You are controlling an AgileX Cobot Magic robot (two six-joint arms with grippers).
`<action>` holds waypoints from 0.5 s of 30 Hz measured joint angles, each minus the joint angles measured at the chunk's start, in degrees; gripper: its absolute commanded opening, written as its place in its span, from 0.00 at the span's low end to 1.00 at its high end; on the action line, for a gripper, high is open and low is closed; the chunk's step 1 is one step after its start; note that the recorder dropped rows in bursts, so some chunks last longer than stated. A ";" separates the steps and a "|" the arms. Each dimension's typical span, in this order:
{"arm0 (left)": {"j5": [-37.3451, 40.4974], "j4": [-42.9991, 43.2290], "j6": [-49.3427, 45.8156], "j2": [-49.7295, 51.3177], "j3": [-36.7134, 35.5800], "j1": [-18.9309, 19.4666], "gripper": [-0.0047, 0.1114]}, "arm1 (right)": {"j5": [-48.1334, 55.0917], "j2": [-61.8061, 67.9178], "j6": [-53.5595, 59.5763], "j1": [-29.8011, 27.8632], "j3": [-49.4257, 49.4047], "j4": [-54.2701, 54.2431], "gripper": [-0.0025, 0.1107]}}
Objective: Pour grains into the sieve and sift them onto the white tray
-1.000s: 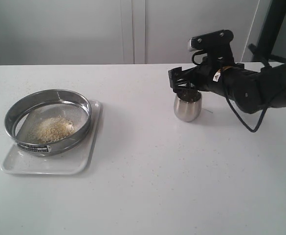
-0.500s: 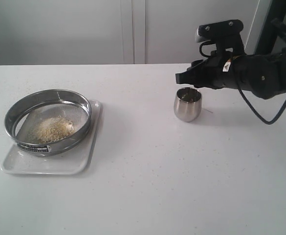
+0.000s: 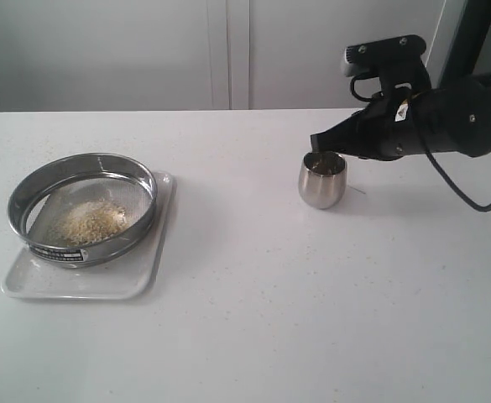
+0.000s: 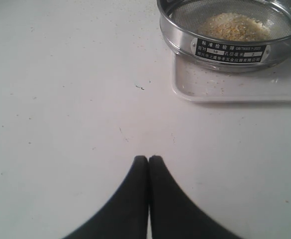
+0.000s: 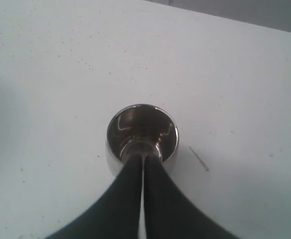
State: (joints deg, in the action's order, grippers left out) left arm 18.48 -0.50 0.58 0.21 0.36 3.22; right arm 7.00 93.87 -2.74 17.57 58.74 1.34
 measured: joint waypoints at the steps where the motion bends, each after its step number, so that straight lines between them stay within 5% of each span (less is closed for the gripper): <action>1: 0.00 0.00 0.00 0.00 0.00 0.00 0.04 | 0.82 -0.35 0.00 0.00 0.00 0.00 0.02; 15: 0.00 0.00 0.00 0.00 0.00 0.00 0.04 | 20.01 -6.64 -0.38 0.00 0.00 -1.34 0.02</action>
State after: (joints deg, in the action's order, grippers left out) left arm 18.48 -0.50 0.58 0.21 0.36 3.22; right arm 27.01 87.23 -3.12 17.57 58.74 0.00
